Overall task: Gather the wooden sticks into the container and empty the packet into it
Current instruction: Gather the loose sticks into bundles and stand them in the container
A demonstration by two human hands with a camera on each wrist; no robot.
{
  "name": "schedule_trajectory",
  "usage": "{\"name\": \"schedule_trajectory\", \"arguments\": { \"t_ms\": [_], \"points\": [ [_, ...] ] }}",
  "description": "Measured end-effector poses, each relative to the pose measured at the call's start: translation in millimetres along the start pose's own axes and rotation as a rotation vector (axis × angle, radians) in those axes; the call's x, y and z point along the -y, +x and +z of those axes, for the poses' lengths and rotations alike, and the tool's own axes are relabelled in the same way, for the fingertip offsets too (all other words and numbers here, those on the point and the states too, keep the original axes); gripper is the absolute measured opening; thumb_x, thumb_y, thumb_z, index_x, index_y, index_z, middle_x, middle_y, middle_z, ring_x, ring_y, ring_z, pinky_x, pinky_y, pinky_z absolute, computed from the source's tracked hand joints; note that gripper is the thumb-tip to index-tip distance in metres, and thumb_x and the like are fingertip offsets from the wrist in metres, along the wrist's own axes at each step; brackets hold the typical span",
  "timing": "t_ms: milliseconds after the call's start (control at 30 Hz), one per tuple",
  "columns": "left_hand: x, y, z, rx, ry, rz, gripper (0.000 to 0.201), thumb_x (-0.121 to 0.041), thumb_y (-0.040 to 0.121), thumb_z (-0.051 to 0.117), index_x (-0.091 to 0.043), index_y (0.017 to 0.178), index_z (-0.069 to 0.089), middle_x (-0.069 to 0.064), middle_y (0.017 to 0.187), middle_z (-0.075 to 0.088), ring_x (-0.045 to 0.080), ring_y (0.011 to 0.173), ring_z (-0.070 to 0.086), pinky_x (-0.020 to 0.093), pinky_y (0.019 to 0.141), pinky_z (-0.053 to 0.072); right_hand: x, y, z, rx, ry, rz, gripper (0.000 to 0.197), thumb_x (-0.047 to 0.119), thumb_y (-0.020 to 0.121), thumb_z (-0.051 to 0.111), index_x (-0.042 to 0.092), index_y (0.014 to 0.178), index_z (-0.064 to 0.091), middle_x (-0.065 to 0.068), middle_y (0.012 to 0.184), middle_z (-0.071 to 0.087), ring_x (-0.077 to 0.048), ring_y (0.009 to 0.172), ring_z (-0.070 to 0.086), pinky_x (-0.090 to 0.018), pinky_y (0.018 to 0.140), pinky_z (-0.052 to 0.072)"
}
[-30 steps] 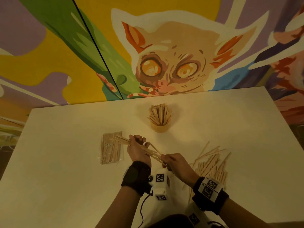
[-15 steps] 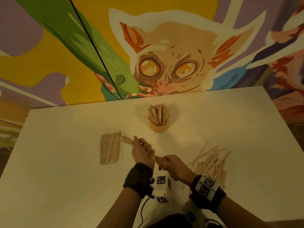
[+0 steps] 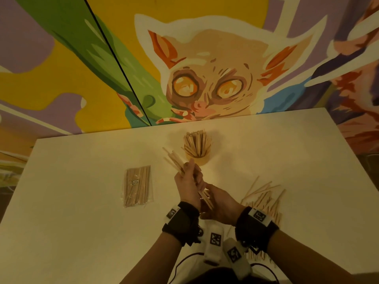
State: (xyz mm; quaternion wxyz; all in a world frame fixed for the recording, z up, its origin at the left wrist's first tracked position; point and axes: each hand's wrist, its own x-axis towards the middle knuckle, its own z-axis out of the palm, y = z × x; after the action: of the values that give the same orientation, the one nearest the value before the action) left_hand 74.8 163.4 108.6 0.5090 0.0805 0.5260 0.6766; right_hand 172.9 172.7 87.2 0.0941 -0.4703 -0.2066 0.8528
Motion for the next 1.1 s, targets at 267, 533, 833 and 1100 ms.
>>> {"name": "schedule_trajectory", "arguments": {
  "t_ms": [267, 533, 833, 1100],
  "points": [
    [5, -18, 5, 0.224, 0.137, 0.009, 0.039, -0.011, 0.099, 0.048, -0.012, 0.06, 0.047, 0.008, 0.048, 0.044, 0.019, 0.036, 0.038, 0.023, 0.042, 0.038, 8, -9, -5, 0.138, -0.001, -0.019, 0.049, 0.047, 0.097, 0.046, 0.011, 0.128, 0.059, -0.019, 0.124, 0.053, -0.037, 0.12, 0.05, -0.053, 0.105, 0.041],
    [8, -21, -9, 0.238, 0.404, -0.1, 0.046, -0.025, 0.099, 0.051, -0.026, 0.053, 0.055, -0.005, 0.05, 0.034, 0.01, 0.043, 0.029, 0.022, 0.044, 0.026, 19, -14, -19, 0.025, -0.272, -0.17, 0.045, 0.041, 0.103, 0.037, 0.005, 0.118, 0.06, -0.024, 0.109, 0.061, -0.037, 0.097, 0.06, -0.05, 0.09, 0.047],
    [18, -31, -34, 0.512, 1.083, -0.21, 0.036, -0.03, 0.093, 0.06, -0.018, 0.06, 0.051, -0.006, 0.05, 0.049, 0.001, 0.033, 0.041, 0.016, 0.041, 0.035, 59, -41, -14, -0.155, -0.767, -0.548, 0.046, 0.04, 0.103, 0.039, 0.004, 0.102, 0.068, -0.013, 0.097, 0.071, -0.015, 0.077, 0.064, -0.024, 0.071, 0.046],
    [20, -25, -36, 0.506, 1.127, -0.134, 0.018, -0.018, 0.09, 0.061, -0.01, 0.106, 0.061, -0.008, 0.065, 0.05, 0.004, 0.044, 0.043, 0.015, 0.045, 0.033, 15, -19, -8, -0.313, -1.369, -0.637, 0.031, 0.041, 0.095, 0.055, 0.014, 0.08, 0.058, 0.001, 0.081, 0.059, -0.014, 0.072, 0.055, -0.026, 0.066, 0.044]
  ]
}}
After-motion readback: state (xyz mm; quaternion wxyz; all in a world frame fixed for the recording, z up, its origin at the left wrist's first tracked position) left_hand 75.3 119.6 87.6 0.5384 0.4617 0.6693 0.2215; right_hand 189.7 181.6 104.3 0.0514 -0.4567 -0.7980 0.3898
